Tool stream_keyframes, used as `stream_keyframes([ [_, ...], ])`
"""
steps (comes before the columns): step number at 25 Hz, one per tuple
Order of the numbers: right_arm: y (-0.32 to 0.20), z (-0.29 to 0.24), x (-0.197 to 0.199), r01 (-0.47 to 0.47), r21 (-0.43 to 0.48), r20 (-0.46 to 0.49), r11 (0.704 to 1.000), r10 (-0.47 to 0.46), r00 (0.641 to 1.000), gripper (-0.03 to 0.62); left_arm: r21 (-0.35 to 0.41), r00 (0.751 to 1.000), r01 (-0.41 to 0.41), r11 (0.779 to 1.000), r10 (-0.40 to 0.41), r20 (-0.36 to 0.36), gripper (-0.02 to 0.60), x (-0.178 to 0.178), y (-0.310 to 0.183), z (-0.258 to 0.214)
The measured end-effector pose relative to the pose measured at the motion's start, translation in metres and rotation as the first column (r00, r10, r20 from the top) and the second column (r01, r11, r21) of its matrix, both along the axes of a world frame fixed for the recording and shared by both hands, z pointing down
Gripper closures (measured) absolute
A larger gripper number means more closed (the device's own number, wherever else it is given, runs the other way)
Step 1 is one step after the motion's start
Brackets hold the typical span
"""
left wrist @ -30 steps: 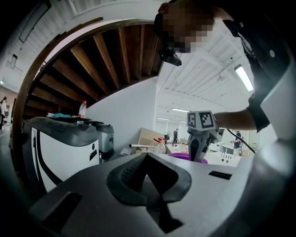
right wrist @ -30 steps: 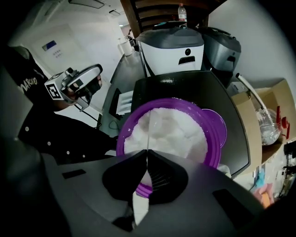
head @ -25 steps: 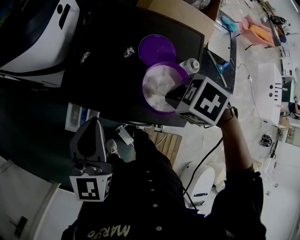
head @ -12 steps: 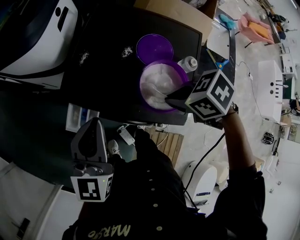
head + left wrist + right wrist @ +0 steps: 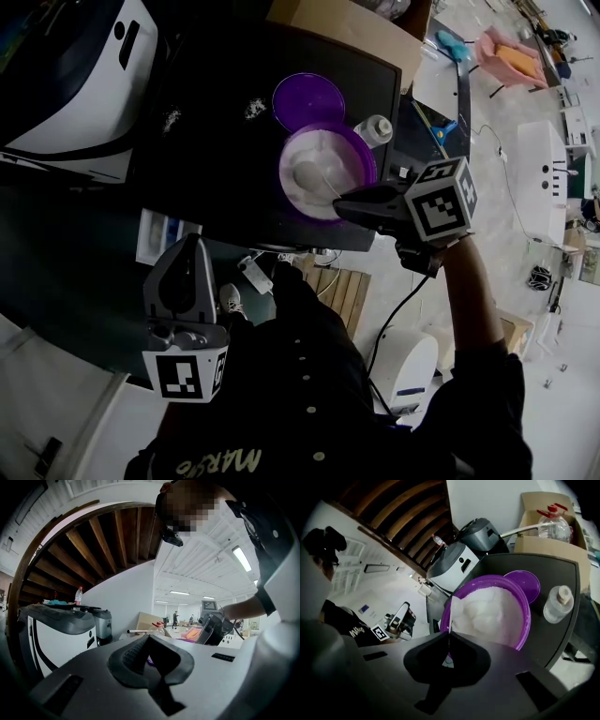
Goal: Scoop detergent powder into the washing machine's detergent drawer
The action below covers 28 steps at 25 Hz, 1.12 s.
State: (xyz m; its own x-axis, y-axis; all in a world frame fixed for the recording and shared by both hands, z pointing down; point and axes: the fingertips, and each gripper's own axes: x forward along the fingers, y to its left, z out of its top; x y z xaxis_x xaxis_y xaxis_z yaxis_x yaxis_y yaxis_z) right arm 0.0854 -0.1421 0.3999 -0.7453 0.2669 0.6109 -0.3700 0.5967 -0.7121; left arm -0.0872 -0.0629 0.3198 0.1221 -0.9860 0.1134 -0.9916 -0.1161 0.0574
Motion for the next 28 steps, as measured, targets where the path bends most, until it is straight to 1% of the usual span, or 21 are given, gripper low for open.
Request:
stream_keyframes([
  [2,0.000,-0.005,0.001,-0.107,-0.028,0.064,0.994,0.109,0.992,0.563,0.004,1.000,0.003,1.000,-0.003,0.010,0.568,-0.002,0.001,-0.003],
  [5,0.001,-0.013,0.000,-0.247,-0.087,0.161,0.965,0.258,0.953,0.563,0.024,1.000,0.012,1.000,-0.012,0.017,0.568,-0.006,0.002,-0.012],
  [8,0.005,-0.016,0.000,-0.317,-0.132,0.215,0.939,0.339,0.916,0.563,0.042,1.000,0.014,0.999,-0.015,0.028,0.568,-0.008,0.004,-0.019],
  [11,0.004,-0.018,0.002,-0.355,-0.157,0.239,0.922,0.384,0.892,0.563,0.040,0.999,0.005,0.999,-0.007,0.040,0.568,-0.005,0.004,-0.022],
  [16,0.004,-0.026,0.002,-0.368,-0.150,0.268,0.918,0.396,0.878,0.563,0.037,0.999,0.016,0.999,-0.018,0.043,0.568,-0.005,0.006,-0.024],
  [20,0.010,-0.037,-0.013,-0.354,-0.155,0.303,0.922,0.386,0.871,0.563,0.043,0.998,0.053,0.998,-0.055,0.044,0.568,-0.012,0.013,-0.026],
  [24,0.023,-0.045,-0.035,-0.299,-0.186,0.335,0.936,0.346,0.876,0.563,0.043,0.992,0.117,0.992,-0.119,0.051,0.568,-0.024,0.025,-0.030],
  [28,0.047,-0.046,-0.073,-0.216,-0.205,0.351,0.955,0.277,0.894,0.563,0.045,0.979,0.192,0.980,-0.194,0.064,0.568,-0.053,0.051,-0.032],
])
